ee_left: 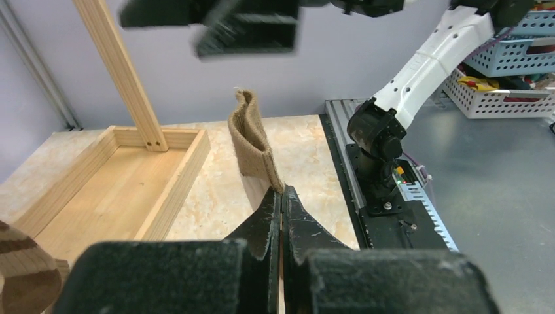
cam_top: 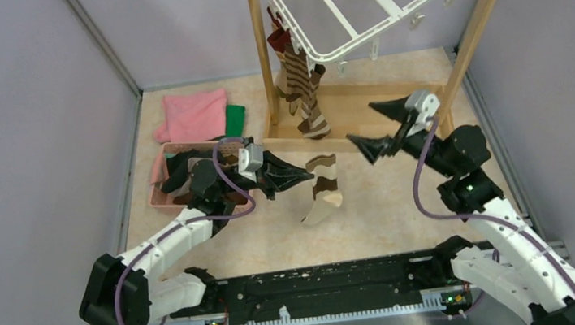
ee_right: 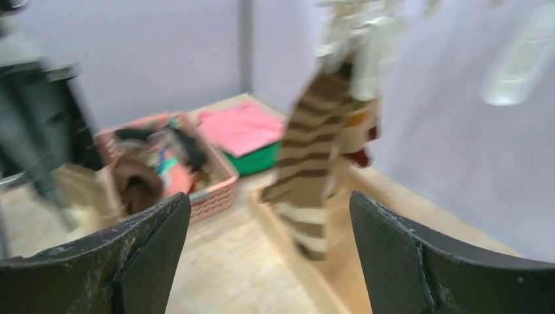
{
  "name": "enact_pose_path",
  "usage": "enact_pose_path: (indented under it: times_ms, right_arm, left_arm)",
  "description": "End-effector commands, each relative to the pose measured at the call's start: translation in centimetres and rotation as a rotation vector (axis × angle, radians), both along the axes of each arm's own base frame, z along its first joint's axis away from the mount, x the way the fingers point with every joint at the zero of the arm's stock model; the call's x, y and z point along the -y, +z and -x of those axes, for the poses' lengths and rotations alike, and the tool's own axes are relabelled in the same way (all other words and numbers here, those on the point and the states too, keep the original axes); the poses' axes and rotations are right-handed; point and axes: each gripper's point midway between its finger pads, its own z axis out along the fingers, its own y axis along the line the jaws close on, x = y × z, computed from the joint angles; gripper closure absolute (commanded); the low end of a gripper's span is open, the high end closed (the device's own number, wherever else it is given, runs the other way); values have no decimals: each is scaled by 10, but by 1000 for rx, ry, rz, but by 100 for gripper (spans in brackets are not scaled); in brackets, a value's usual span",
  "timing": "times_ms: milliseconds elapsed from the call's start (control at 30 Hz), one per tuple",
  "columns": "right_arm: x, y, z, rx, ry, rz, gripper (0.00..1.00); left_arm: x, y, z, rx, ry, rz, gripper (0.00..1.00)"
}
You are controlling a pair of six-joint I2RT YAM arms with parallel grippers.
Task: Clip the socks to the hanger
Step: Pick up the sock from the bin, then clamp the sock onto the hanger.
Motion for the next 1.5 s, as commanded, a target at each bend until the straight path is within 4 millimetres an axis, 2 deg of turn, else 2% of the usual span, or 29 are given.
enact_pose_path:
  times_ms: [0,133,233,400,733,1033,1467]
  right_arm:
    - [26,66,-22,68,50,-184,10]
    - [20,77,-36,79,145,-169,11]
    - [12,87,-39,124,214,-166,12]
    - [5,91,-43,189,289,-127,13]
    - [2,91,-65,227,298,-145,18]
    - [5,91,-86,238,258,-171,19]
    - [6,103,-99,235,268,-298,21]
  left_arm:
    - [-3,8,-3,61,34,-8,100]
    - [-4,8,0,71,27,-11,100]
    - [-5,10,1,84,27,-10,100]
    - [-7,9,3,95,37,-13,100]
    - [-9,10,4,114,48,-14,100]
    - [-9,11,6,126,45,-13,100]
    - [-9,13,7,134,41,-14,100]
